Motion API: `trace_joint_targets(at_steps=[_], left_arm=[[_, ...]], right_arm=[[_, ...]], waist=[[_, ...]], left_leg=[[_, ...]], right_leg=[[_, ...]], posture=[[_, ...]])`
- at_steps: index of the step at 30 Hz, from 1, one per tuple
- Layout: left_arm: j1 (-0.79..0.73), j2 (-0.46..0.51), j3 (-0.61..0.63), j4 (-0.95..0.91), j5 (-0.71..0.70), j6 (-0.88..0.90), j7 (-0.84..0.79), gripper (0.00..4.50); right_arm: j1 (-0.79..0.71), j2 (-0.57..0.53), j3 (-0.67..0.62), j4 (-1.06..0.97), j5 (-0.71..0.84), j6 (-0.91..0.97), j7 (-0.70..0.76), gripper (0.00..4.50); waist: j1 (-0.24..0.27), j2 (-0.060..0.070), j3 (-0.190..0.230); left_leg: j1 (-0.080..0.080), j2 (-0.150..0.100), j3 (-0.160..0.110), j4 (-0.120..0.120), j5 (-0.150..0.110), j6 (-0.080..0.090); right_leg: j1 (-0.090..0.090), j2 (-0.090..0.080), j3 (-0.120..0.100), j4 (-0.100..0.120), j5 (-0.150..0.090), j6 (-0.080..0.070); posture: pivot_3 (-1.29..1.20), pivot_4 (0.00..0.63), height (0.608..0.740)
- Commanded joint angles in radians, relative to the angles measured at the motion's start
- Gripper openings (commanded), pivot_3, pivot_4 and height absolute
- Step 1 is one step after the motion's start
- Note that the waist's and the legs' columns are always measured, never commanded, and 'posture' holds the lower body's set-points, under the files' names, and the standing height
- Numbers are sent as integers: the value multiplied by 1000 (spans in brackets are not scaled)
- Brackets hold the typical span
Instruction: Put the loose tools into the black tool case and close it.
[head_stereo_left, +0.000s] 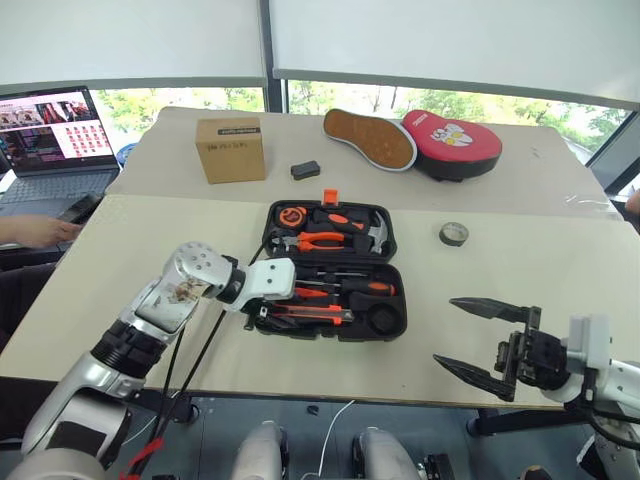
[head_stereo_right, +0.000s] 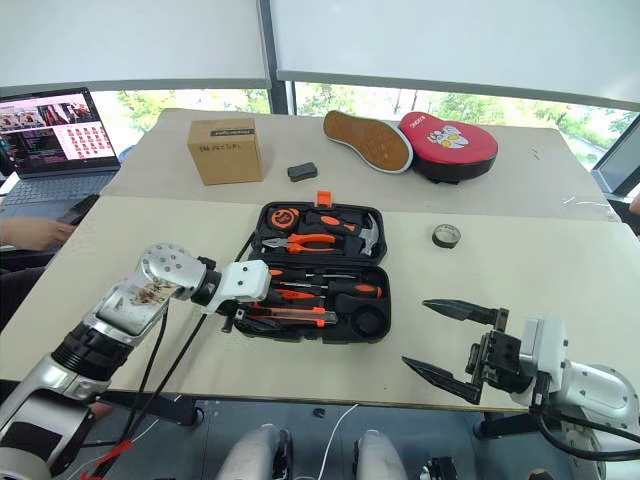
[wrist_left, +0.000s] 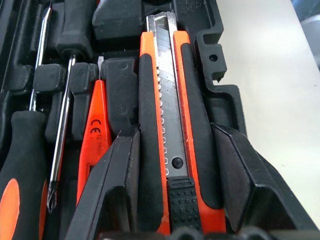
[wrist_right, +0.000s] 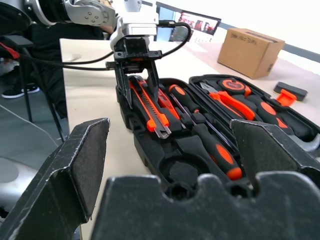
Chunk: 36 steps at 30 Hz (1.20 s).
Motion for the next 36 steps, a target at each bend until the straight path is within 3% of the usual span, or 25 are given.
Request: trace_joint_targets(at_steps=[1, 13, 15, 18, 26, 27, 28, 30, 36], left_arm=[[-23, -23, -6, 2, 11, -12, -11, 1681], [-12, -64, -1, 35, 4, 23, -31, 1681], [-9, -94, 43, 57, -33, -31, -19, 2683], [-14, -128, 129, 101, -93, -103, -11, 3655], [-15, -92, 296, 196, -215, -143, -66, 3655], [1, -77, 292, 198, -211, -154, -87, 3153], [17, -66, 288, 199, -206, -172, -104, 3059], [43, -61, 271, 195, -187, -211, -116, 2280], [99, -107, 209, 174, -117, -263, -53, 54]], right_arm=[[9, 10, -25, -40, 16, -16, -11, 4500], [-28, 20, 9, -26, -9, -6, -28, 4500], [-34, 21, 16, -25, -13, -4, -34, 4500], [-39, 19, 25, -27, -13, 0, -43, 4500], [-60, 15, 32, -13, -12, 5, -56, 4500], [-66, 16, 35, -11, -14, 7, -60, 4500], [-73, 16, 38, -9, -14, 8, -64, 4500], [-81, 18, 41, -6, -14, 10, -69, 4500], [-76, 20, 40, 1, -15, 3, -72, 4500]], waist=[[0, 0, 0], [7, 0, 0], [9, 0, 0], [9, 0, 0], [-8, 0, 0], [-8, 0, 0], [-7, 0, 0], [-5, 0, 0], [6, 0, 0]], left_leg=[[0, 0, 0, 0, 0, 0], [0, -1, -1, 1, 0, 0], [0, -1, -1, 1, 0, 0], [0, -1, -1, 1, 0, 0], [0, 1, -2, 1, 0, 0], [0, 1, -2, 1, 0, 0], [1, 1, -2, 1, 0, 0], [1, 0, -2, 1, 0, 0], [0, 0, -1, 1, 1, -1]], right_leg=[[0, 0, 0, 0, 0, 0], [2, 0, 0, 0, 0, 0], [2, 0, 0, 0, 0, 0], [2, -1, 0, 0, 0, 0], [1, 1, 0, 1, 0, 0], [1, 1, 0, 1, 0, 0], [1, 1, 0, 1, 0, 0], [1, 1, 0, 1, 0, 0], [2, 0, 0, 1, 0, 0]], posture=[[0, 150, 740], [0, 150, 740], [0, 150, 740], [0, 150, 740], [0, 150, 740], [0, 150, 740], [0, 150, 740], [0, 150, 740], [0, 150, 740]])
